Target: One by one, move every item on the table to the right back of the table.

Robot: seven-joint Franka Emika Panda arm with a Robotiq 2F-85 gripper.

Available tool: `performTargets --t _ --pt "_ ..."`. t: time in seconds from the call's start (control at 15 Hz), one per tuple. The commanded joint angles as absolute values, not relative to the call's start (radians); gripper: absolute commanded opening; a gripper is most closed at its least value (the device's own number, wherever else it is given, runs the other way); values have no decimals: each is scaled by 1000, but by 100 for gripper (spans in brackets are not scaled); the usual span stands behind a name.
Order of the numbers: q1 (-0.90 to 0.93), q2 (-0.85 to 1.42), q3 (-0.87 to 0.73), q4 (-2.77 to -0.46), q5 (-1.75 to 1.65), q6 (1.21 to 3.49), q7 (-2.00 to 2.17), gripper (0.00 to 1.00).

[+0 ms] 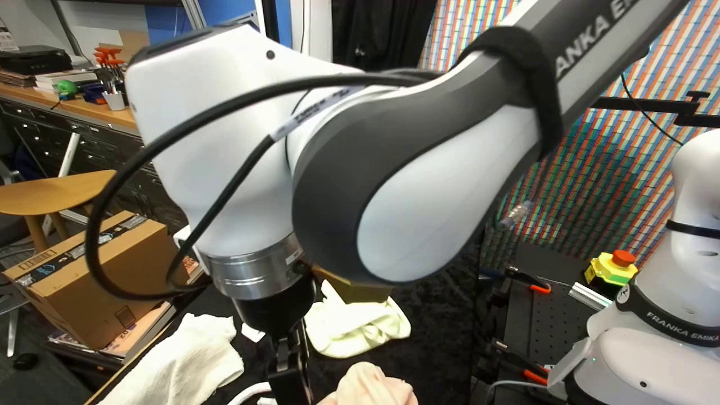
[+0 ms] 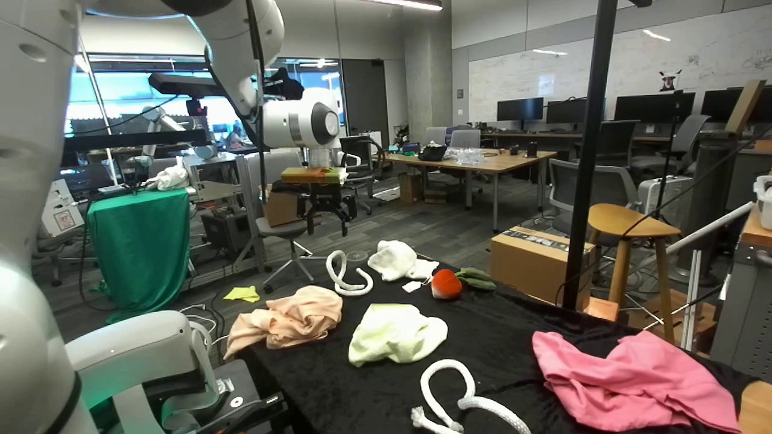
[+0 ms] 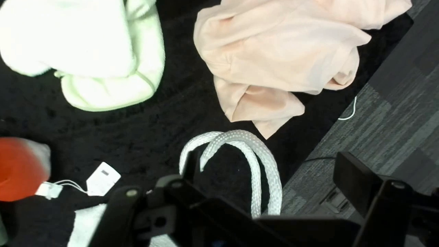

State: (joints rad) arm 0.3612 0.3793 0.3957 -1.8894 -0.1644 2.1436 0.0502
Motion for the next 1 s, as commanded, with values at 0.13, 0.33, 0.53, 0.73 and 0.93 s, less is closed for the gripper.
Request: performTargets --t 0.13,0.33,0.53,0.73,0.93 --pt "387 535 373 -1765 -115 2205 -87 100" --pt "402 590 357 -1739 -106 2279 -68 100" --pt "416 637 340 -1717 -105 2328 -50 100" --pt "432 671 326 -1700 -111 2350 -45 100" --pt "444 698 321 -1683 -109 2353 -43 100"
